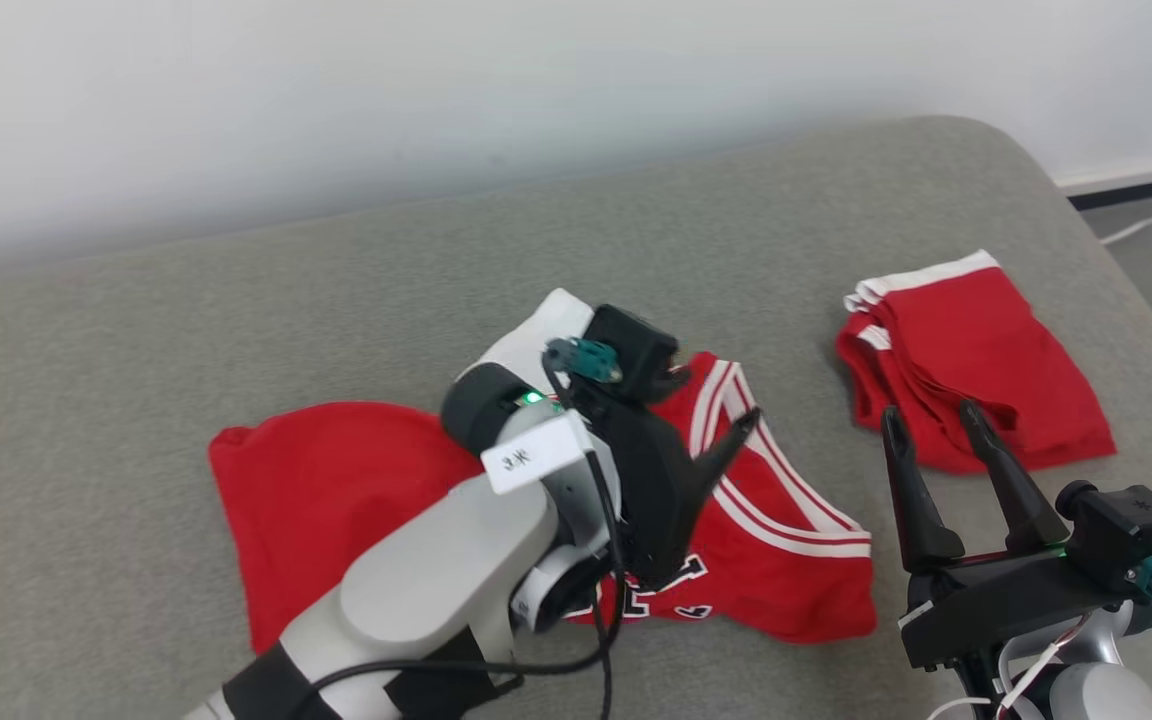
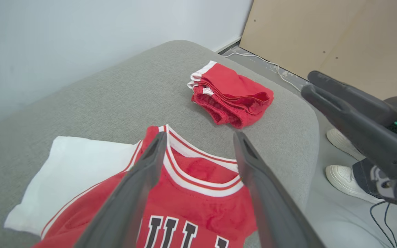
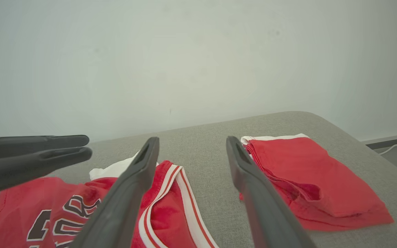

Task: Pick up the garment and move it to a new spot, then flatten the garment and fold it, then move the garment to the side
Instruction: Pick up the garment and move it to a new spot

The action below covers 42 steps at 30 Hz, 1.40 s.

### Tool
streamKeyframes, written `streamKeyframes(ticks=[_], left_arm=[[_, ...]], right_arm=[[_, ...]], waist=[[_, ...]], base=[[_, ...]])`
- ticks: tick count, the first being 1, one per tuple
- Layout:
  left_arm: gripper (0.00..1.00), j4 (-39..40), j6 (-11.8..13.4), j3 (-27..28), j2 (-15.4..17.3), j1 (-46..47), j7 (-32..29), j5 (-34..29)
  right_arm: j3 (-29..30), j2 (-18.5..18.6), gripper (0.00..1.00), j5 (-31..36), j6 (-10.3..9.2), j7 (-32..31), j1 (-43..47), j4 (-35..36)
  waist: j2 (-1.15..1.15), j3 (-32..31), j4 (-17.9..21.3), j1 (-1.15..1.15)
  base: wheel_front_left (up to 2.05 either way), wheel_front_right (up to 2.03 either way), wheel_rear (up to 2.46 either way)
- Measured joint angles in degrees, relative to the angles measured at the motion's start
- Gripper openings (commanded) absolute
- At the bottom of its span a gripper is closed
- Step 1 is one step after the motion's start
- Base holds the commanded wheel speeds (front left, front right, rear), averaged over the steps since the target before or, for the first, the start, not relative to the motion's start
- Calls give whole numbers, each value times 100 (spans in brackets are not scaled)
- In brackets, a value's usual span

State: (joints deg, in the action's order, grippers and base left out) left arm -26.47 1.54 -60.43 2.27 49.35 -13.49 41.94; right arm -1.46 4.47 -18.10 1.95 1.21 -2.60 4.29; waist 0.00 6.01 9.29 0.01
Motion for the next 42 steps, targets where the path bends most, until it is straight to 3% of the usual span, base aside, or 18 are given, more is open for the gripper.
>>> streamKeyframes(ticks=[7, 20, 28, 42], left_arm=[[100, -314, 169, 441, 23, -3, 245, 130], [100, -733, 359, 777, 1057, -411, 291, 158], [100, -1158, 459, 886, 1379, -682, 86, 203], [100, -1907, 550, 1137, 1489, -540, -294, 179]], right_arm=[[20, 24, 100, 0, -1, 32, 91, -20], [-67, 25, 100, 0, -27, 24, 245, -26], [-119, 26, 100, 1, -26, -29, 335, 45], [-182, 90, 100, 8, -25, -179, 299, 349]], waist=[[0, -113, -356, 0], [0, -440, -764, -2], [0, -455, -739, -1], [0, 4, -493, -1]], base=[[0, 0, 0], [0, 0, 0], [0, 0, 0], [0, 0, 0]])
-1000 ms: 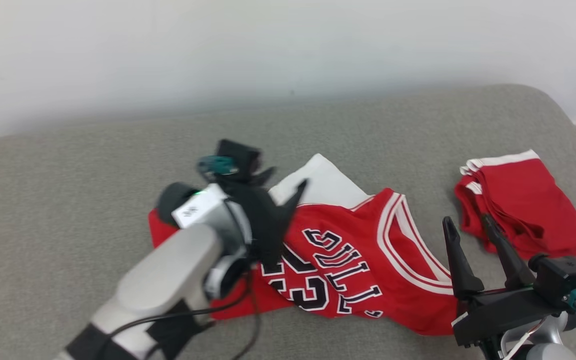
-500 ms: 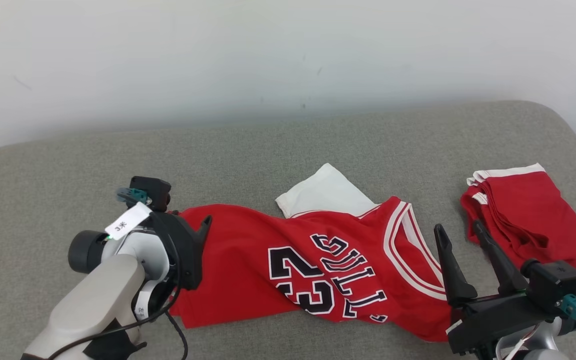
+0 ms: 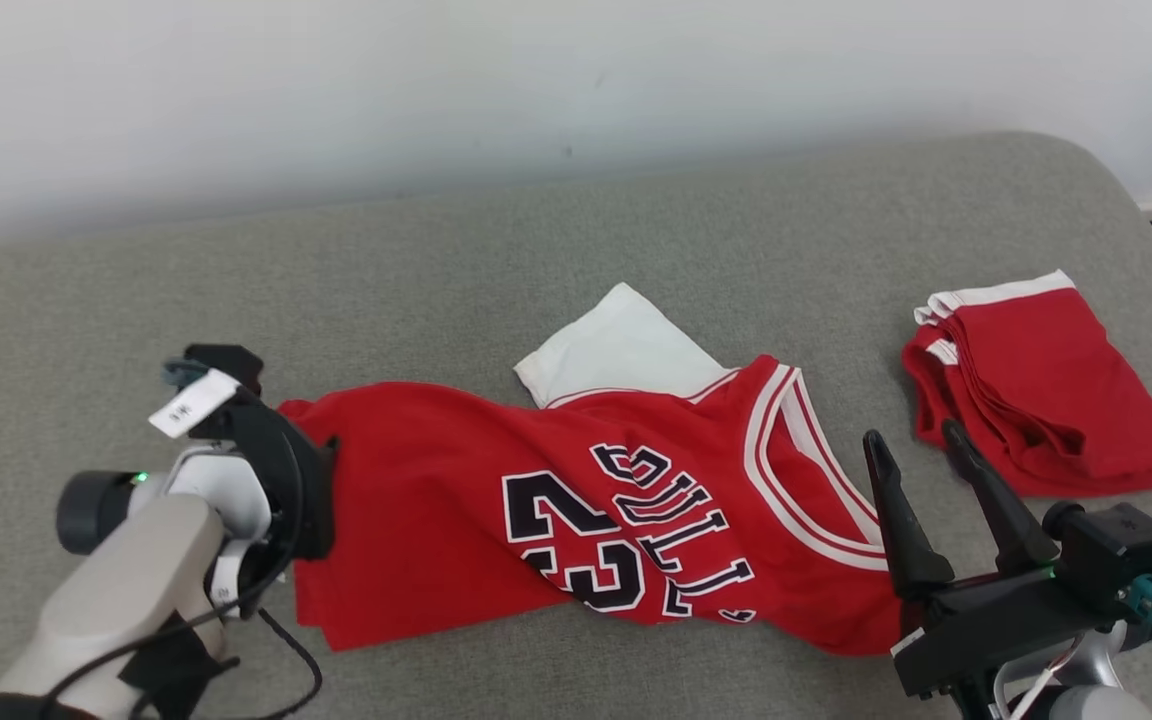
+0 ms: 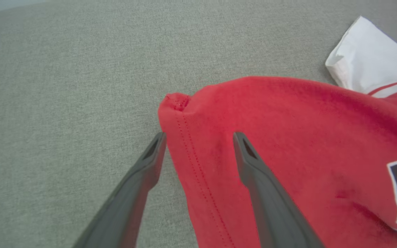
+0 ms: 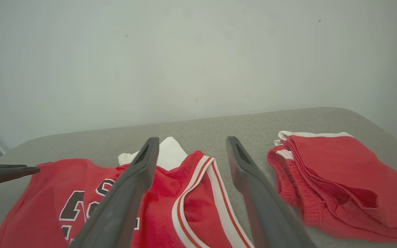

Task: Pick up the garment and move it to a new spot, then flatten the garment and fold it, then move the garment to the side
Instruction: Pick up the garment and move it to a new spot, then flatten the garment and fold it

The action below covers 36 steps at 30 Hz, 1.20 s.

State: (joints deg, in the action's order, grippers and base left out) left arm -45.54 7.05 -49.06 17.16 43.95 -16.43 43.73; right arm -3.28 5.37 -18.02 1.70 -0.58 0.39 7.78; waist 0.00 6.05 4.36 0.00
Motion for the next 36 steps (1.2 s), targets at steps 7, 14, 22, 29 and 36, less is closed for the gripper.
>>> streamKeyframes(ticks=[7, 14, 22, 29, 36], left_arm=[[100, -600, 0, 235, 98, 461, -119, -272], [100, -1004, 0, 369, -54, 627, -207, -339], [0, -1305, 1, 402, -187, 743, -302, -394], [0, -1308, 1, 457, -446, 734, -319, -296], [0, -1248, 1, 839, -459, 848, 129, -177]], right_arm=[[7, 30, 100, 0, 32, -49, -218, 71], [47, 41, 100, 1, 24, -51, -254, 22], [41, 41, 100, 7, 24, -51, -380, -12], [60, 41, 100, 7, -20, -47, -400, -78], [37, 36, 100, 7, -20, -43, -444, -164]], waist=[[0, 326, 216, 1], [0, 493, 310, 1], [0, 527, 274, 1], [0, 479, 134, 0], [0, 391, 50, 0]], base=[[0, 0, 0], [0, 0, 0], [0, 0, 0], [0, 0, 0], [0, 0, 0]])
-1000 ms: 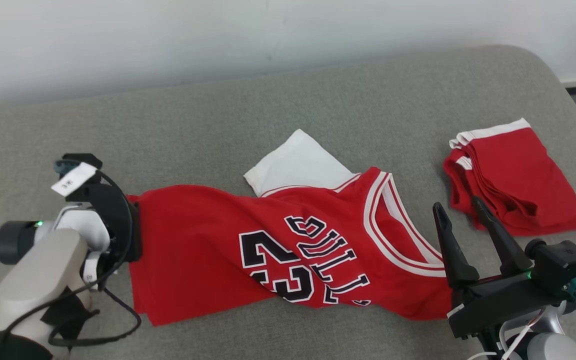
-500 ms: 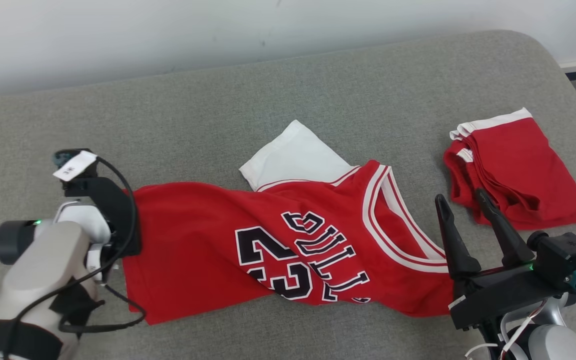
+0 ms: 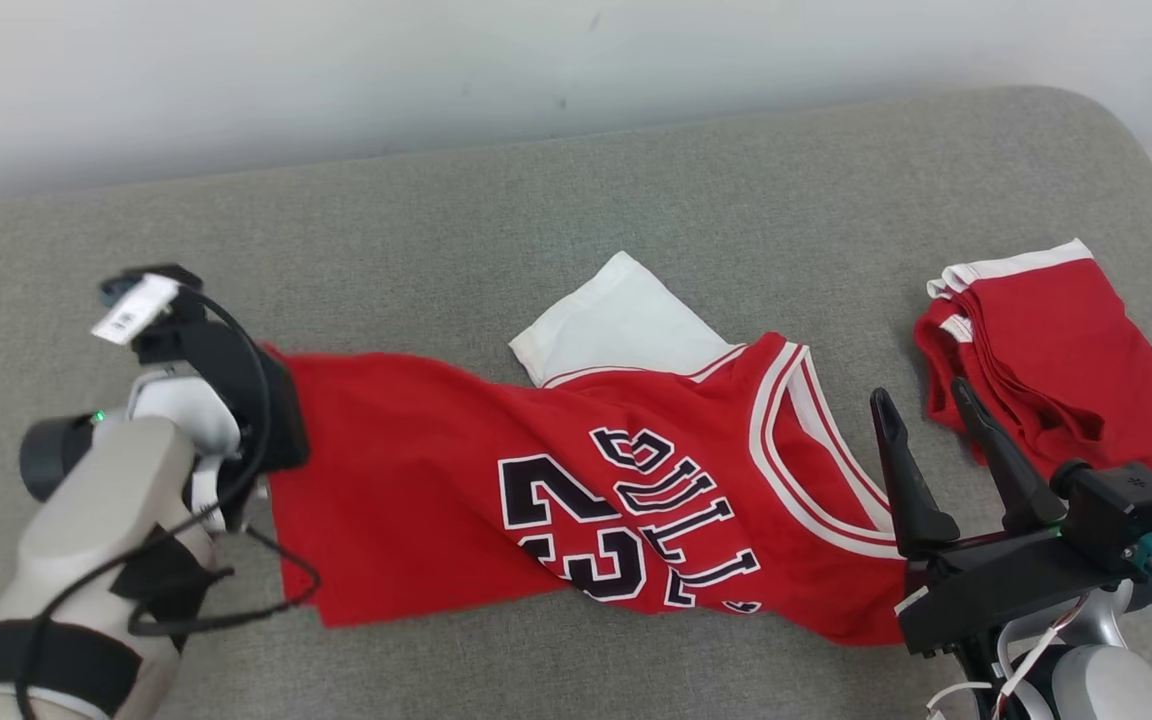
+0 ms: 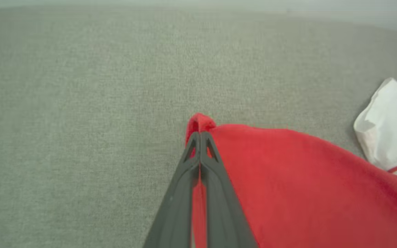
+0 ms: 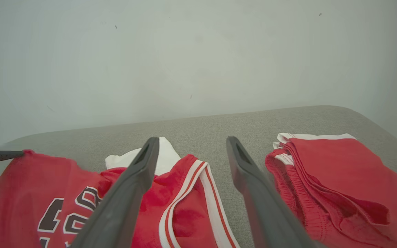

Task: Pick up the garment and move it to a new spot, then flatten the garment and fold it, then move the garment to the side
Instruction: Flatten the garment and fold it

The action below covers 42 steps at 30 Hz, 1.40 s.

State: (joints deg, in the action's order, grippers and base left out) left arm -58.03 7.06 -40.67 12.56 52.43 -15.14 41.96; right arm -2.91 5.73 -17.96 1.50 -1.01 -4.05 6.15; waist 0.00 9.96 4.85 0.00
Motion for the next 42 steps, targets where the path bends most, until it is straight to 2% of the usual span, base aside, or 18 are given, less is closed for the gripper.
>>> streamKeyframes(ticks=[4, 8, 15, 16, 18, 19, 23, 24, 25, 26, 34, 42], left_arm=[[0, 244, 0, 288, 34, 63, 539, 177], [0, 620, 4, 294, 22, -319, 940, 194], [0, 1496, 5, 158, 214, -2656, 1678, 196], [0, 1772, 4, 460, 315, -3219, 1983, 243], [0, 1947, 4, 593, 386, -3458, 2076, 236], [0, 2013, 4, 846, 430, -3574, 2182, 233], [0, 2025, 4, 1107, 523, -3692, 2275, 155], [17, 2024, 4, 1161, 520, -3709, 2276, 135], [55, 2039, 4, 1205, 520, -3733, 2276, 129], [100, 2076, 4, 1234, 520, -3779, 2275, 124], [100, 2270, 5, 1614, 366, -3946, 2247, -111], [100, 2967, 5, 2314, 203, -4051, 2798, -511]], right_arm=[[12, 0, 100, 0, -1, 8, 5, -22], [71, 5, 100, 0, -26, 51, 47, -48], [276, 80, 100, -1, -123, 107, 569, -26], [297, 88, 100, -1, -151, 108, 715, 43], [258, 89, 100, -1, -149, 103, 714, 118], [168, 79, 100, -1, -148, 97, 707, 121], [119, 77, 100, -1, -142, 90, 701, 132], [100, 77, 100, -1, -141, 52, 693, 127], [70, 75, 100, -1, -140, 46, 683, 125], [59, 67, 100, -1, -132, 46, 681, 127], [144, 75, 100, -1, -149, 42, 689, 130], [278, 49, 100, -120, -158, 56, 671, 37]], waist=[[0, -58, -45, 0], [0, -142, -90, 0], [0, -463, -223, -1], [1, -566, -373, -1], [0, -613, -504, -1], [0, -641, -569, -1], [1, -647, -570, -1], [0, -647, -561, -1], [0, -647, -545, 0], [0, -646, -527, -1], [0, -617, -434, -1], [0, -651, -497, 0]], base=[[0, 0, 0], [0, 0, 0], [0, 0, 0], [0, 0, 0], [0, 0, 0], [0, 0, 0], [0, 0, 0], [0, 0, 0], [0, 0, 0], [0, 0, 0], [0, 0, 0], [0, 0, 0]])
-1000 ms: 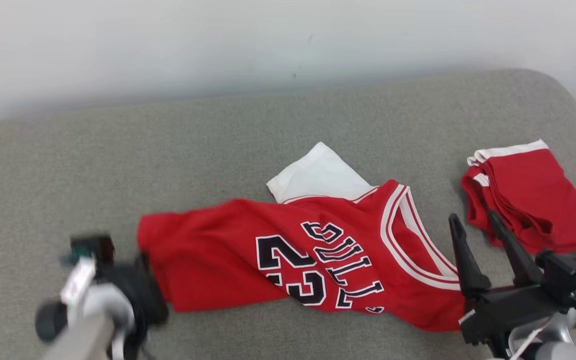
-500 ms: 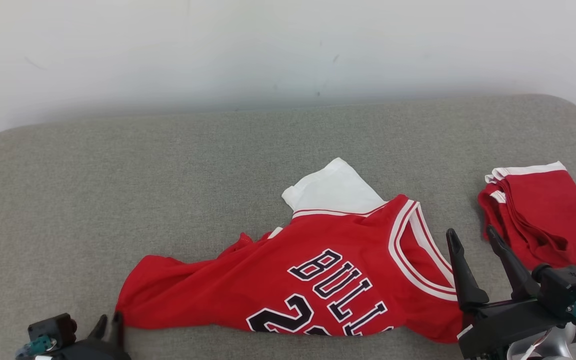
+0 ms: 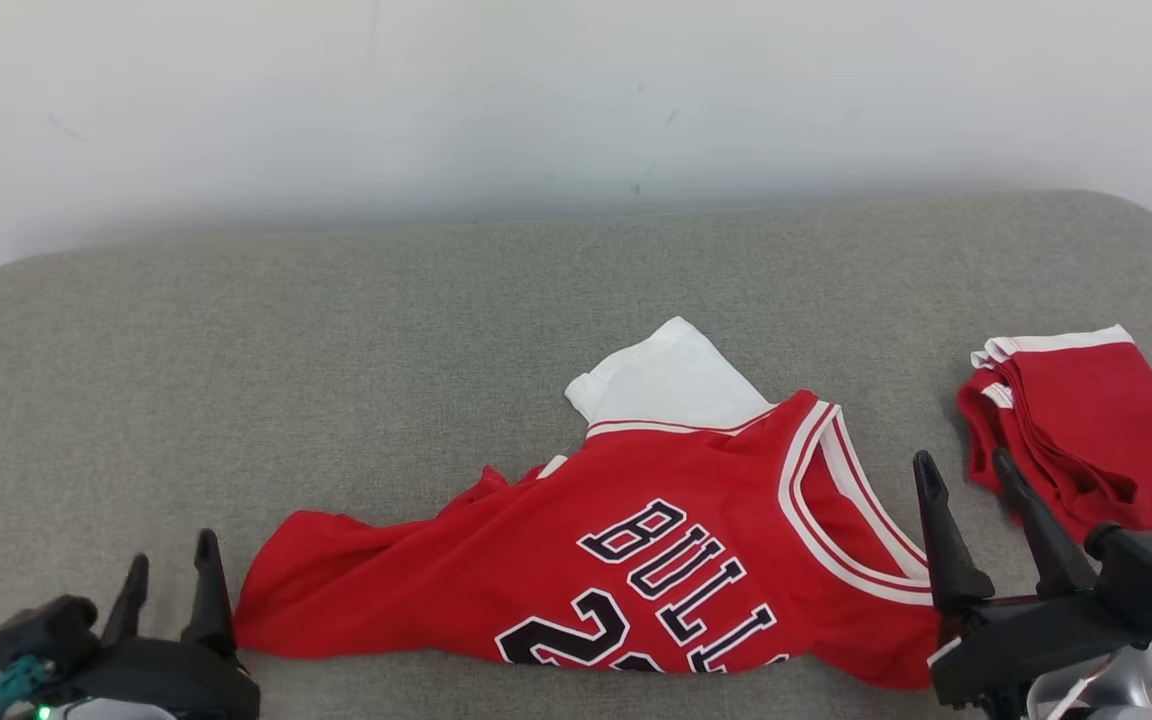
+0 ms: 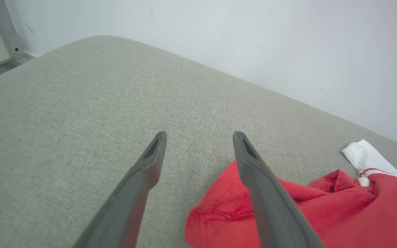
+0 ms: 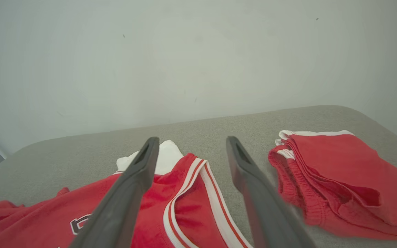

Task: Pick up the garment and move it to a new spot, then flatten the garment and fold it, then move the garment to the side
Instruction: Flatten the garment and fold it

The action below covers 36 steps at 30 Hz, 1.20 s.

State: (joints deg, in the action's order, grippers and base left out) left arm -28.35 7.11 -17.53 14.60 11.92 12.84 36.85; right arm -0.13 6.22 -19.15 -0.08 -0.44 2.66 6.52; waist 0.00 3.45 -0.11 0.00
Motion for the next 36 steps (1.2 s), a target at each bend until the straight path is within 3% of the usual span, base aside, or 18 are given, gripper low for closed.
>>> streamKeyframes(ticks=[7, 20, 36], left_arm=[[100, 668, 0, 419, -167, -8, 141, -449], [100, 1184, 0, -169, 1, -455, 141, -1033], [100, 1452, -99, -327, 223, -719, -275, -1016]], right_arm=[[-7, -145, 100, -208, 1, 216, -347, -268], [-392, -165, 100, -92, 43, 246, -821, -1211], [-326, -177, 100, -103, -43, 138, -751, -1697]], waist=[[0, -112, -76, 0], [0, -448, -36, 0], [0, -473, 27, 0]], base=[[0, 0, 0], [0, 0, 0], [0, 0, 0]])
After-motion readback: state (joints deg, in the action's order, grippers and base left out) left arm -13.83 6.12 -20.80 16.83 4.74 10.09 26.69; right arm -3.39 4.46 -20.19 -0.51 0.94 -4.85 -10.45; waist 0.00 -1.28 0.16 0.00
